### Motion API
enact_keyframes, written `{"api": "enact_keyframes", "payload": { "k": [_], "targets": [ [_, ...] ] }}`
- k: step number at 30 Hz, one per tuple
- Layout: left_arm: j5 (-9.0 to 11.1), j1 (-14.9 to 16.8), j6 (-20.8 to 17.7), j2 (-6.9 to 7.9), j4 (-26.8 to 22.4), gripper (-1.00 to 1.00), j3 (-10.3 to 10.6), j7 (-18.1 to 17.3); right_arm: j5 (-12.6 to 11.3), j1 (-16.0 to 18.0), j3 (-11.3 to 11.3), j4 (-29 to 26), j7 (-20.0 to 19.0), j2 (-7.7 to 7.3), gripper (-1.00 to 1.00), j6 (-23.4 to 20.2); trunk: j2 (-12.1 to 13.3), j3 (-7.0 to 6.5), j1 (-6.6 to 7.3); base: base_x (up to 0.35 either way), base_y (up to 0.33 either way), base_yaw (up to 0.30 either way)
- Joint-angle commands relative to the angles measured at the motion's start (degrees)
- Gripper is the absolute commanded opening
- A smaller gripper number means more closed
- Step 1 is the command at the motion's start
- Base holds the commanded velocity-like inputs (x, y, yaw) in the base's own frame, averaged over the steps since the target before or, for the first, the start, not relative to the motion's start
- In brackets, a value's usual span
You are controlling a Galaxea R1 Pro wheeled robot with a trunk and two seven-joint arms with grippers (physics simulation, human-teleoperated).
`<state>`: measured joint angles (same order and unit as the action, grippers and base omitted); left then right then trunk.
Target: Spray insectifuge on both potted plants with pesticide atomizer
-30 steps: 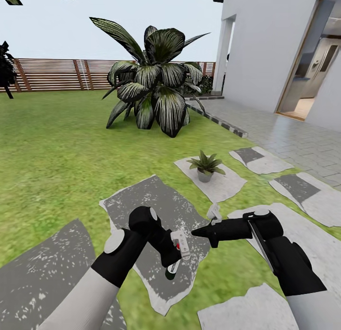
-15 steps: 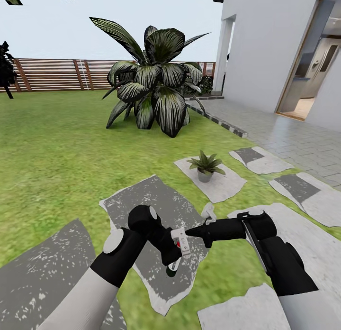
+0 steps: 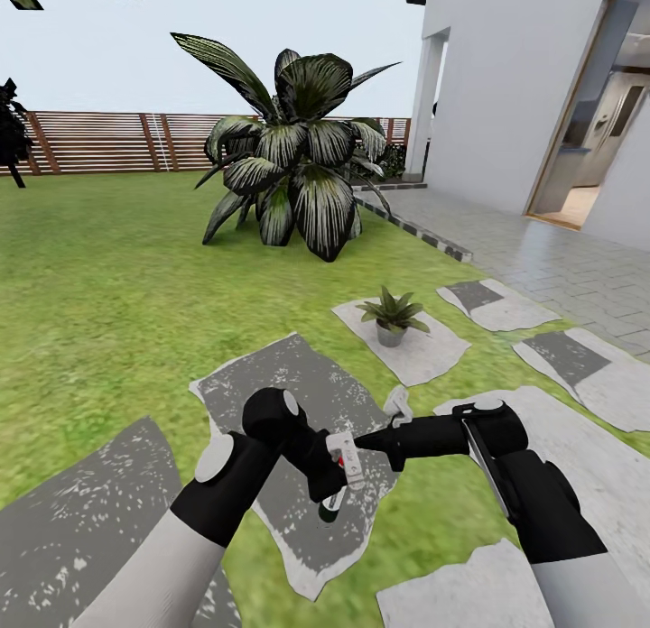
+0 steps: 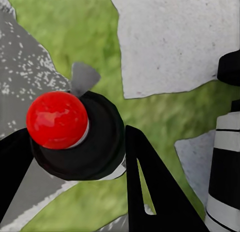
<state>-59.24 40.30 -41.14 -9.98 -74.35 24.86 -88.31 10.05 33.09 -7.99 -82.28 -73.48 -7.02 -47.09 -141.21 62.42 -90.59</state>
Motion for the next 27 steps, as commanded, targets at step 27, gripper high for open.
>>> {"api": "enact_keyframes", "payload": {
  "k": [27],
  "targets": [
    [-0.36, 3.68, -0.69, -0.02, -1.77, -1.0, 0.01, -0.8, 0.46, 0.05, -0.02, -0.07, -0.44, -0.01, -1.0, -0.37, -0.02, 0.05, 0.01, 0.0, 0.0, 0.0]
  ]
}}
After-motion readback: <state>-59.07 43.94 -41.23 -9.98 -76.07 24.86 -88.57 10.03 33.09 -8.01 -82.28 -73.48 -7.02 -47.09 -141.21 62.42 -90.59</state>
